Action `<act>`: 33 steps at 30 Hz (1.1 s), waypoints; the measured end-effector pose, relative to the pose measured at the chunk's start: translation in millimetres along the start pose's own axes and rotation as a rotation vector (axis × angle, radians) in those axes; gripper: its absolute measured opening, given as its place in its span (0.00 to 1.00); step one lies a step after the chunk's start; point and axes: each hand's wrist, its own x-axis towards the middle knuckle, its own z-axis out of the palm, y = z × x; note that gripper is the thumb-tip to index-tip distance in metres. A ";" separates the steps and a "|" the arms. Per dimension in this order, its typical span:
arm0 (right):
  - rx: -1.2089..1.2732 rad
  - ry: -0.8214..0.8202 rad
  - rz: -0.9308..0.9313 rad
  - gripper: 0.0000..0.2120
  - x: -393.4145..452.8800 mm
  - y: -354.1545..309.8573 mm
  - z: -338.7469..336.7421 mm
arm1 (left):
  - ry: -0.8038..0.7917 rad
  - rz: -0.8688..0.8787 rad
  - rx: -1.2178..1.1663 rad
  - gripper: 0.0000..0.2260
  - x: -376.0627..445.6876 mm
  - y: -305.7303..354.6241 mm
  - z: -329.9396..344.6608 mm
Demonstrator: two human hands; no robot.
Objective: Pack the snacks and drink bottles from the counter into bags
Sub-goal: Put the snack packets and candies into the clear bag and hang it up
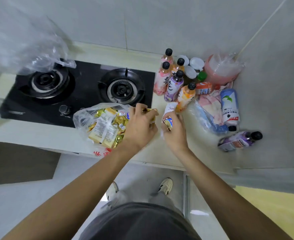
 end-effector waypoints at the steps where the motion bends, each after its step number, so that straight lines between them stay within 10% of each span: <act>1: 0.016 0.025 -0.038 0.11 -1.5 -20.1 4.4 | 0.015 -0.003 0.008 0.19 -2.5 -11.9 -14.0; 13: 0.006 -0.221 -0.065 0.11 -41.8 -101.7 144.7 | -0.174 -0.209 0.060 0.16 -57.2 -175.1 -68.6; 33: -0.595 -0.188 -0.220 0.26 -6.4 -65.1 165.1 | -0.220 -0.009 0.021 0.20 -16.9 -194.1 -34.9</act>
